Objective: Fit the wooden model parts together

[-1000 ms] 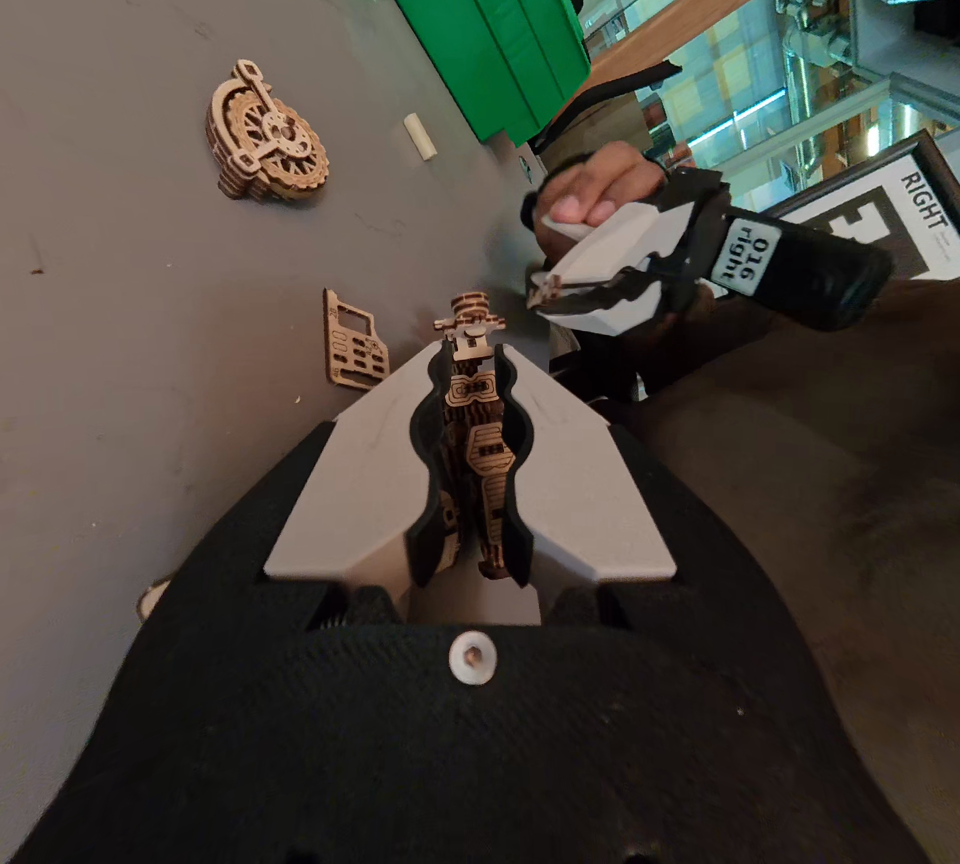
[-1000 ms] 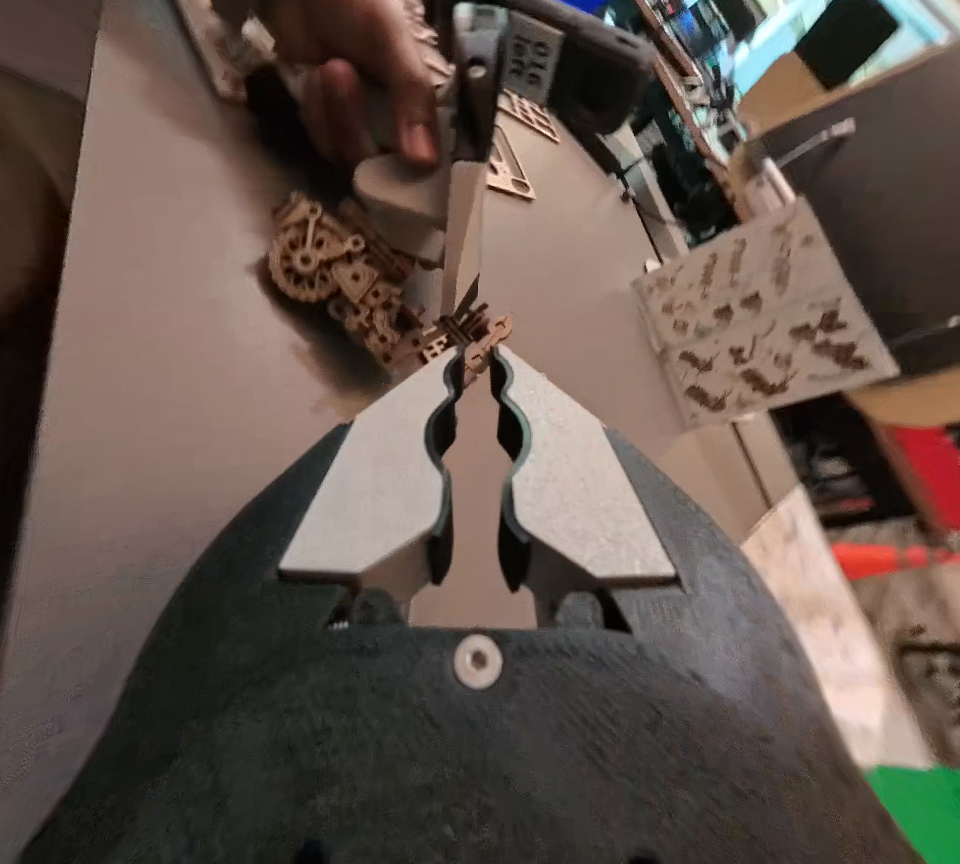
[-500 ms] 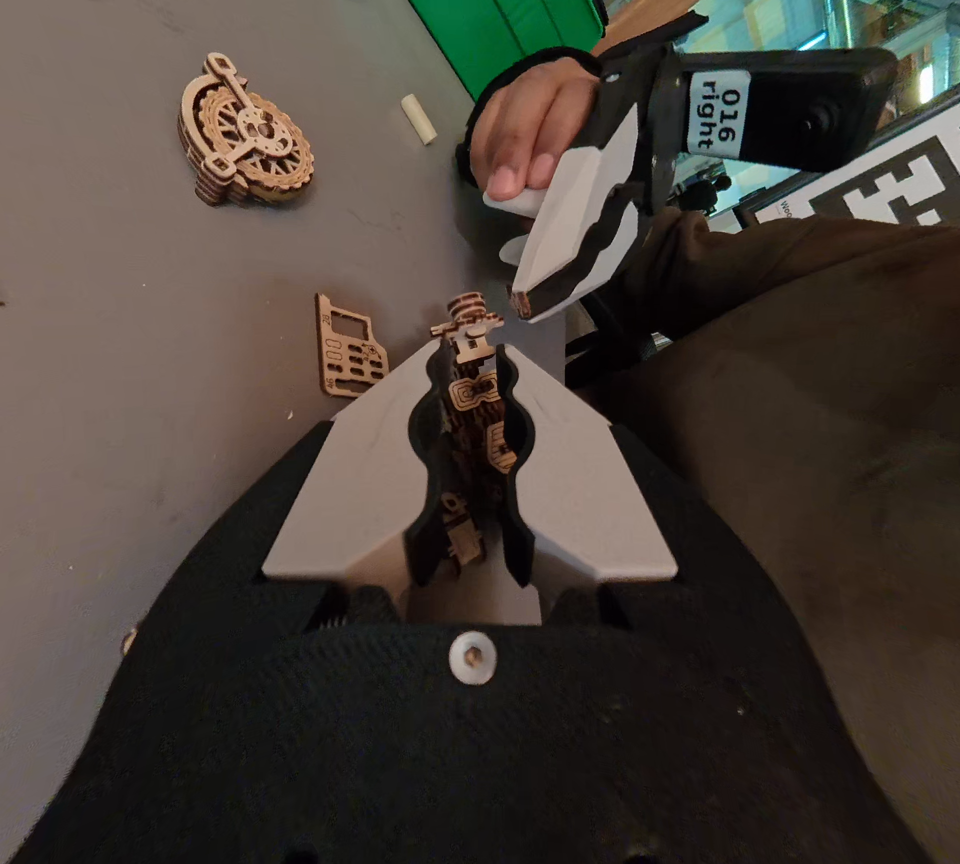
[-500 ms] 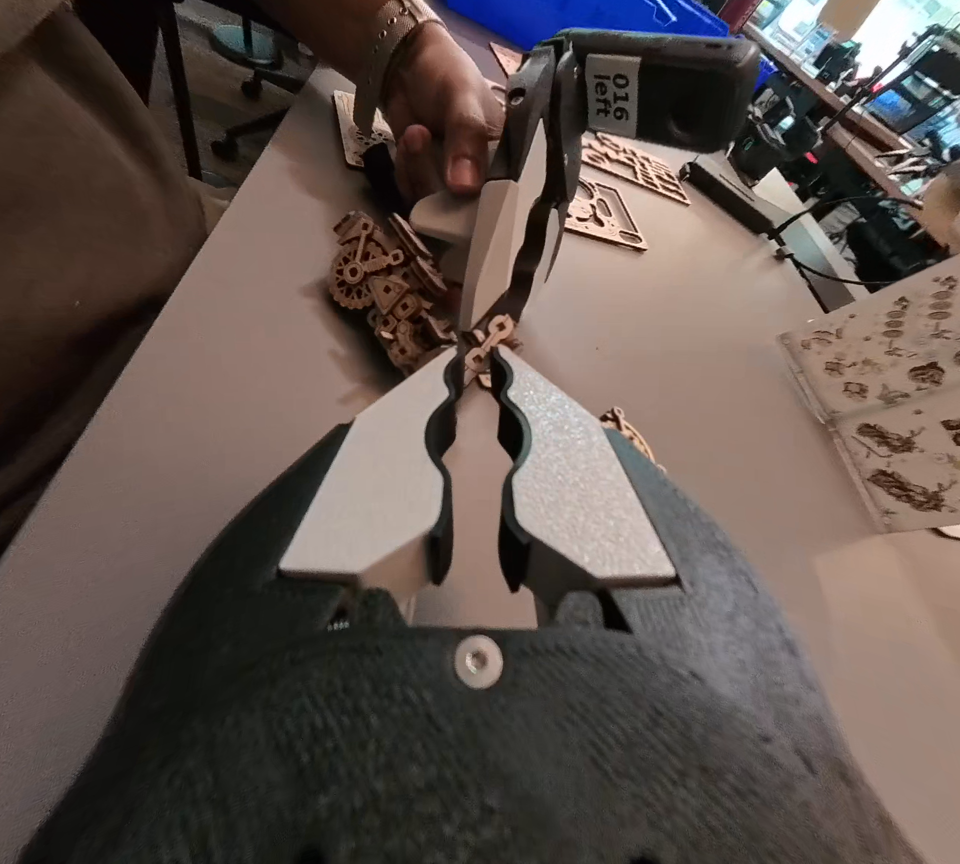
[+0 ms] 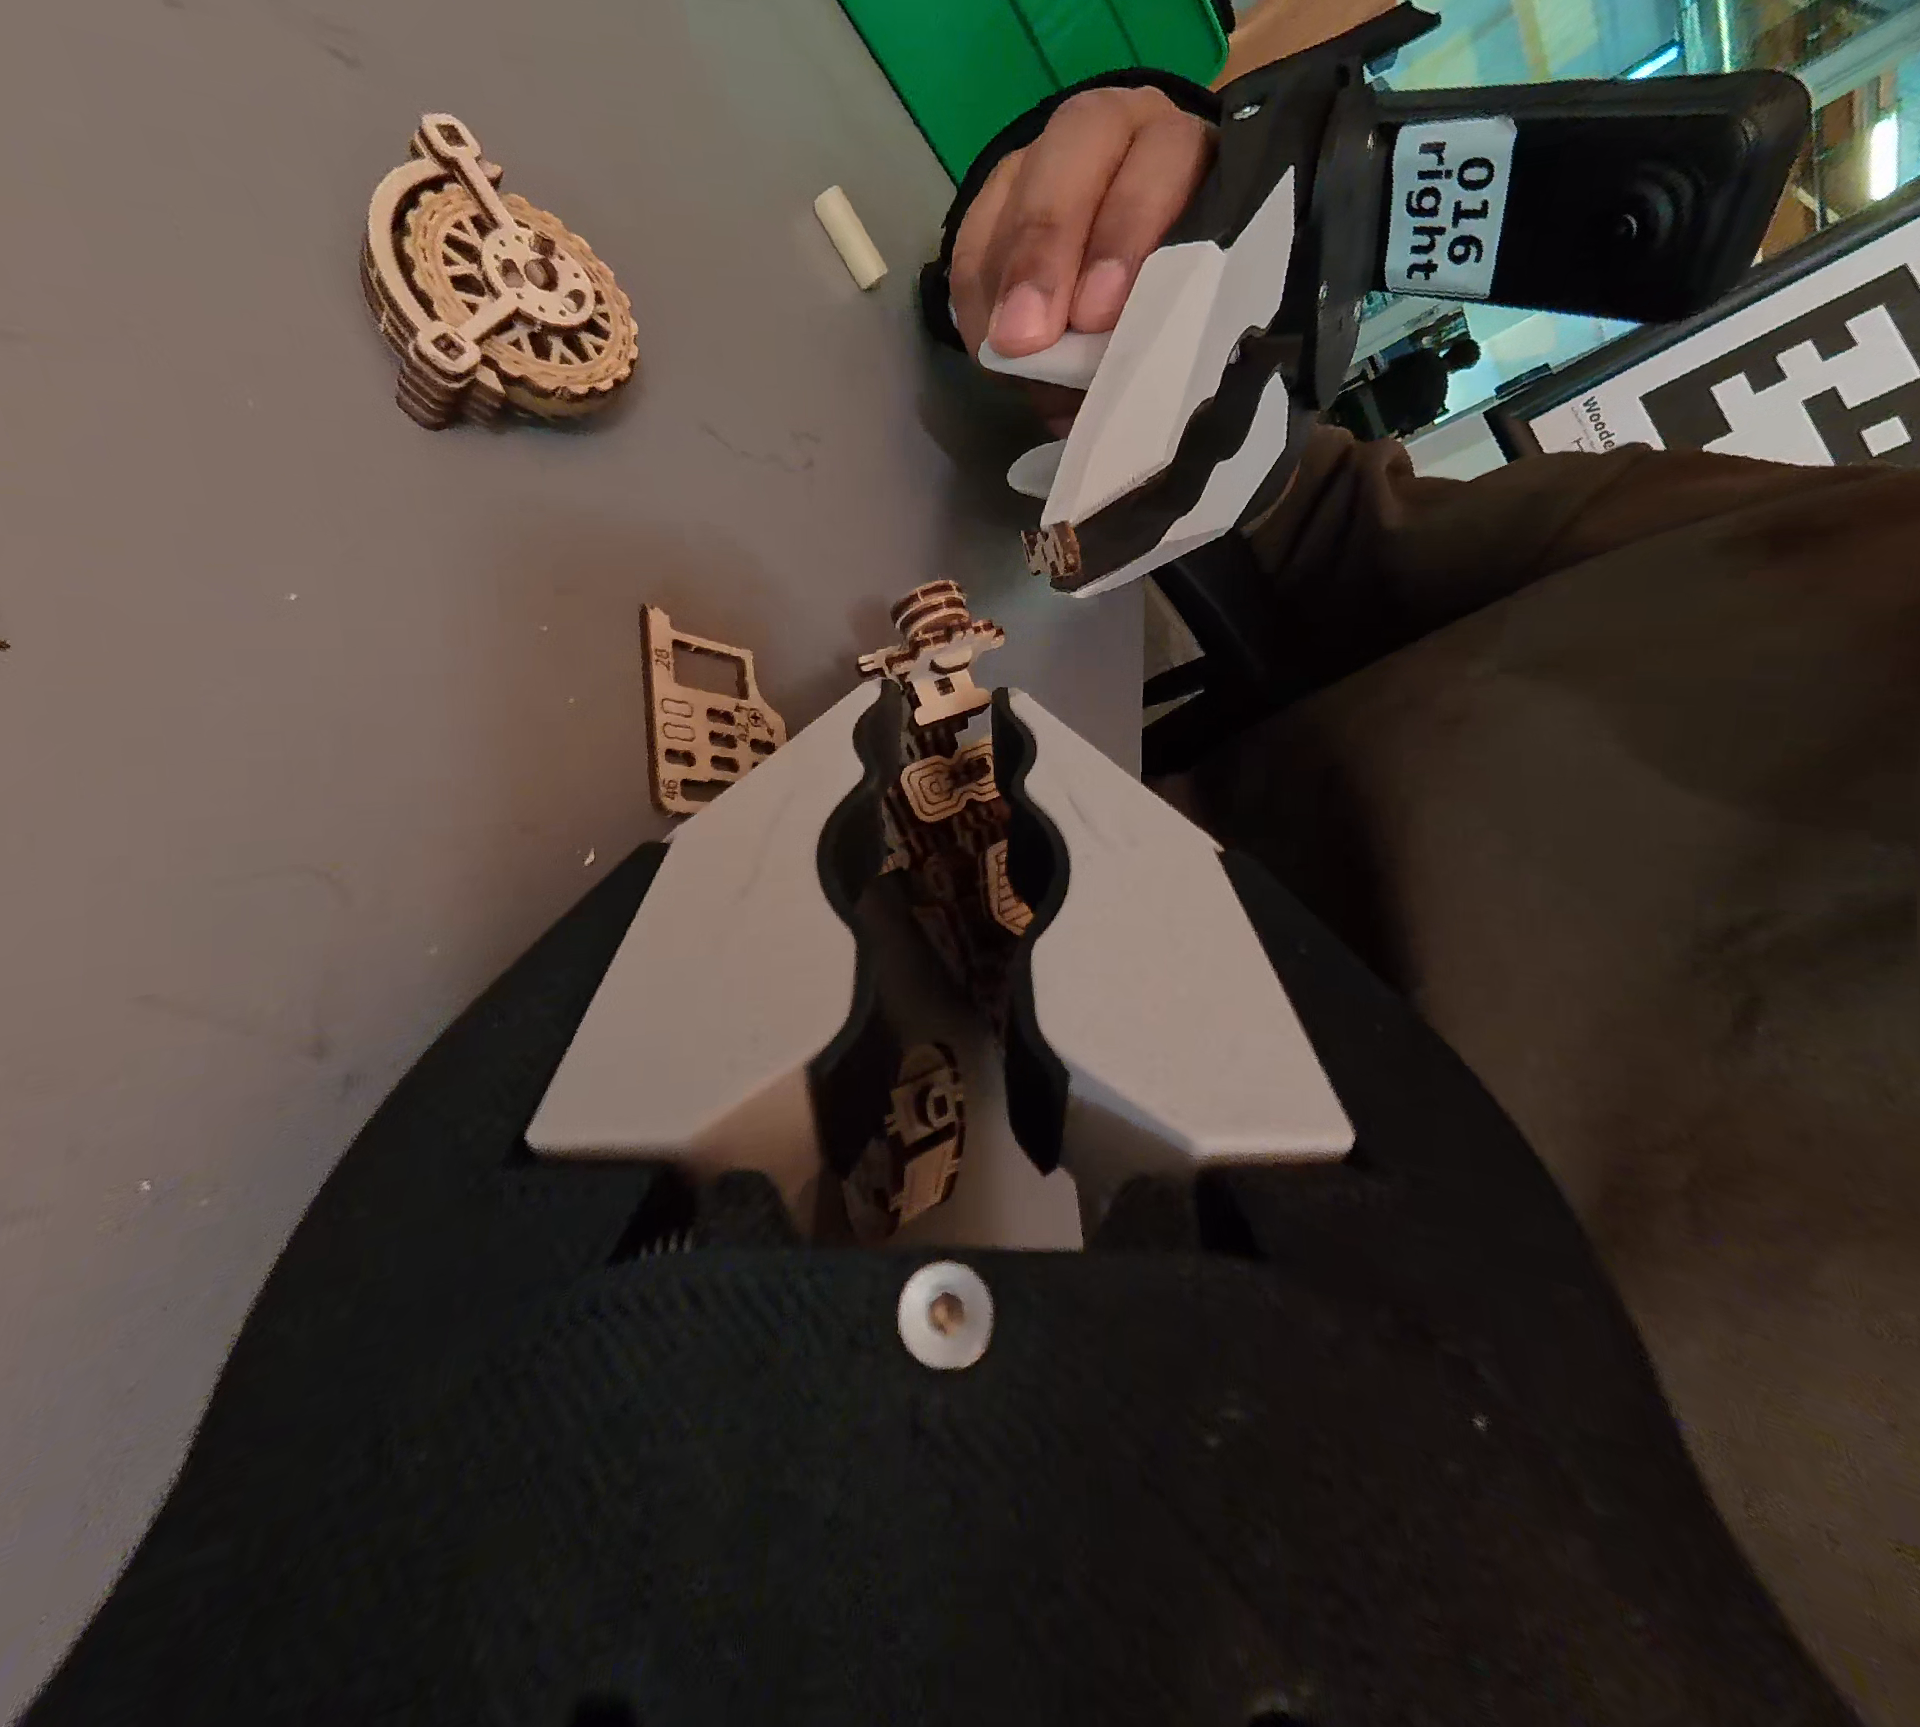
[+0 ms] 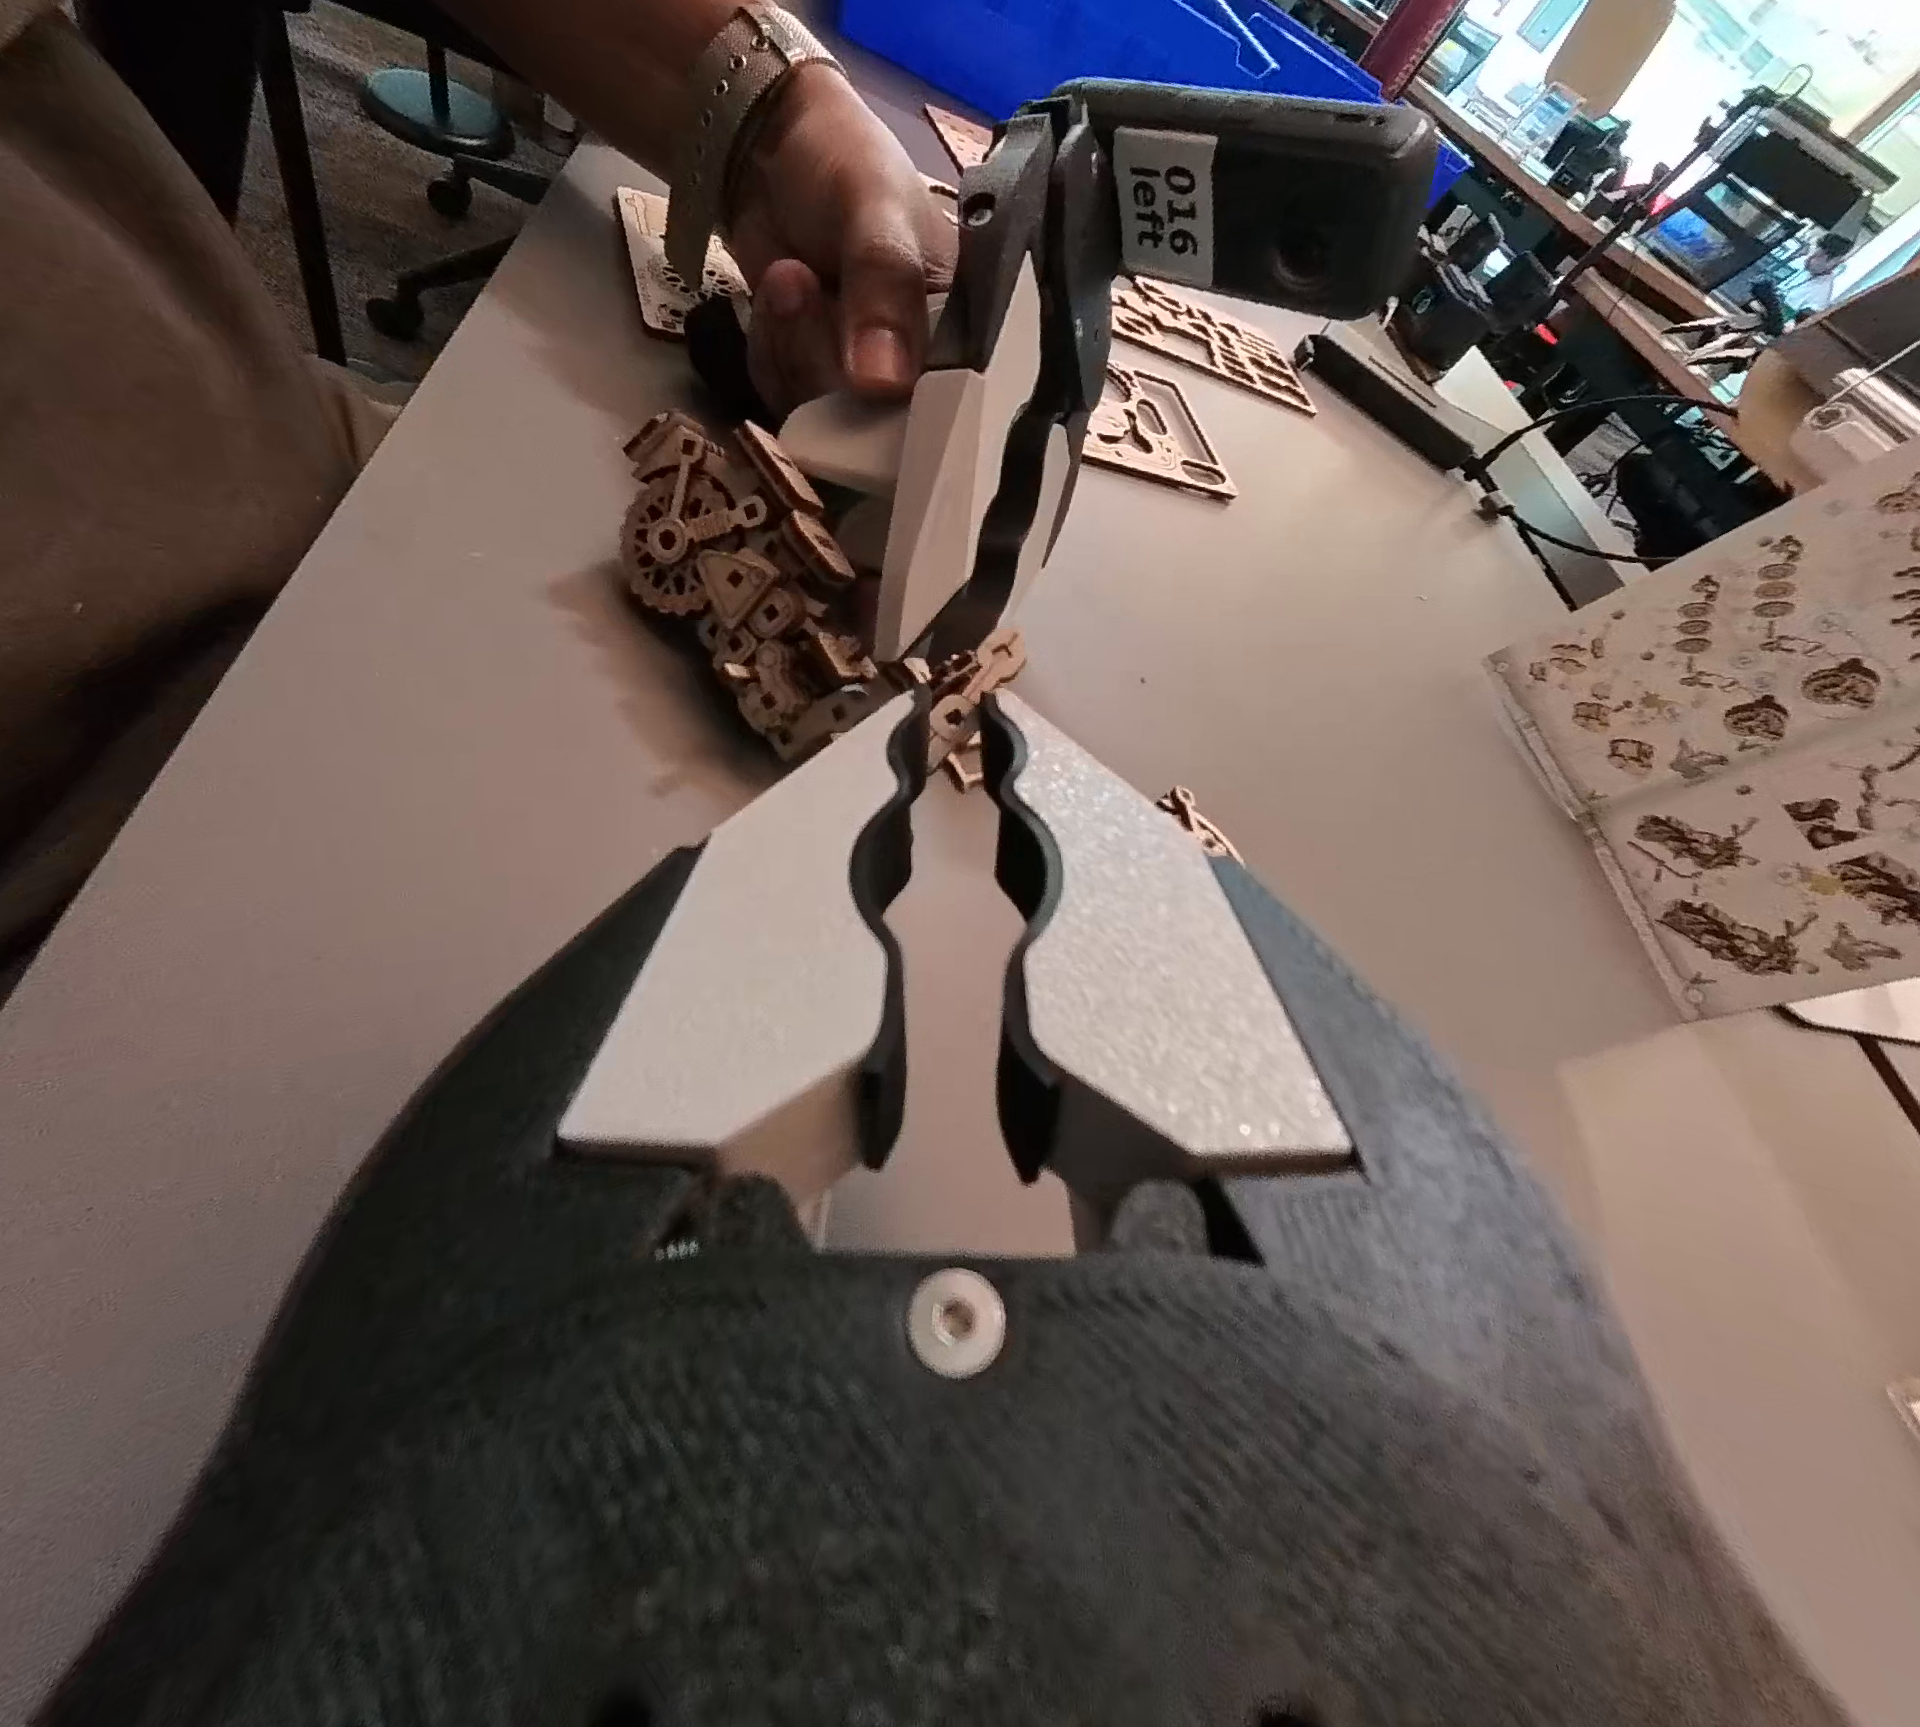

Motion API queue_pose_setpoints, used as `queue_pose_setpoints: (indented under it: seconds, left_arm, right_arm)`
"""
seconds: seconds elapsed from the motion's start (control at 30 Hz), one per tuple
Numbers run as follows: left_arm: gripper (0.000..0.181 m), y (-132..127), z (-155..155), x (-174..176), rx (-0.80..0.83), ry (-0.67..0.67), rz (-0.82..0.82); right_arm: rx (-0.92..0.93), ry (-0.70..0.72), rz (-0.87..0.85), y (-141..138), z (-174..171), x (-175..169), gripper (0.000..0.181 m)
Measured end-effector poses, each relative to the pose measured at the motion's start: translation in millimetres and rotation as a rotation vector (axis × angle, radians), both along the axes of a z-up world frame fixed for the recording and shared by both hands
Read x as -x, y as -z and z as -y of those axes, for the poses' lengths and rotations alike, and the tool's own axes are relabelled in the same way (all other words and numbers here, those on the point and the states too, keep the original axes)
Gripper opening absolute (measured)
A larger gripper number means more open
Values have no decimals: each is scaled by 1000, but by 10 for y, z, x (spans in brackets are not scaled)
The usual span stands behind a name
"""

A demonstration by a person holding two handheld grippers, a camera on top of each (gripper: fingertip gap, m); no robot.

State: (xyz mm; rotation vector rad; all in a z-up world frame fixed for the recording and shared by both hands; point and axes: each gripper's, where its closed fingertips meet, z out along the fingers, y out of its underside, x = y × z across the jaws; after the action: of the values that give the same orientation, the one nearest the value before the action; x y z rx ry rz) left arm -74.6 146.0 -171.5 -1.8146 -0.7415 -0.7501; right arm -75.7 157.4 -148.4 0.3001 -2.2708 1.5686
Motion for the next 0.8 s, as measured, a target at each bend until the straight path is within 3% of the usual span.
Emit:
queue_pose_setpoints:
  seconds: [0.53,0.8]
  left_arm:
    - [18,8,154,112,81,-24,-73]
    - [47,-108,202,15,136,-85,-93]
  right_arm:
    - [14,32,3,-24,-18,49,8]
    - [30,58,3,-49,-57,97,8]
